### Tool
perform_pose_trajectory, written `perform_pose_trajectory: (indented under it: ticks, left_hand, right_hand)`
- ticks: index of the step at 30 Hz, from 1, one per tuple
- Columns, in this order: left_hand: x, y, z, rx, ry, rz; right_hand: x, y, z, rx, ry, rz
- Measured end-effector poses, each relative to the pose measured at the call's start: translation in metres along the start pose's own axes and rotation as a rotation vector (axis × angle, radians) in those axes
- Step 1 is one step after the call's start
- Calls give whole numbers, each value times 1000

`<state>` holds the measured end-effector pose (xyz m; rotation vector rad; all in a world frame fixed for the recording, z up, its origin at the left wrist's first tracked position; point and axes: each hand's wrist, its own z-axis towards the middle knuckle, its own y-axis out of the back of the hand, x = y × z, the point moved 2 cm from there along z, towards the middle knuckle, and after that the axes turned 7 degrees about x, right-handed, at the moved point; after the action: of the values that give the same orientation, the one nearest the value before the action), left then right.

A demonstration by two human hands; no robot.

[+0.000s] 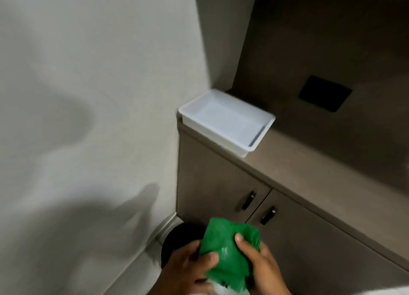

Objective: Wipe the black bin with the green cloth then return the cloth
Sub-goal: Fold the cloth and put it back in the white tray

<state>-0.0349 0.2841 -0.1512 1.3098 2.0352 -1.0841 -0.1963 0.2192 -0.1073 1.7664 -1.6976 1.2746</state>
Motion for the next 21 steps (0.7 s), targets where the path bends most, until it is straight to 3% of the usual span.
perform_pose_trajectory:
  ticks: [2, 7, 13, 21]
  left_hand:
    - [-48, -17, -4, 93, -64, 99]
    - [-181, -48, 27, -32, -143, 222]
    - [-287, -59, 98, -166, -107, 380]
    - [-333, -61, 212, -456, 9, 1098]
  right_hand:
    - [47, -9, 11, 36, 65, 19]
    - [156, -25, 58, 101, 120, -41]
    - [262, -32, 159, -110, 183, -576]
    - [313, -32, 258, -146, 98, -1436]
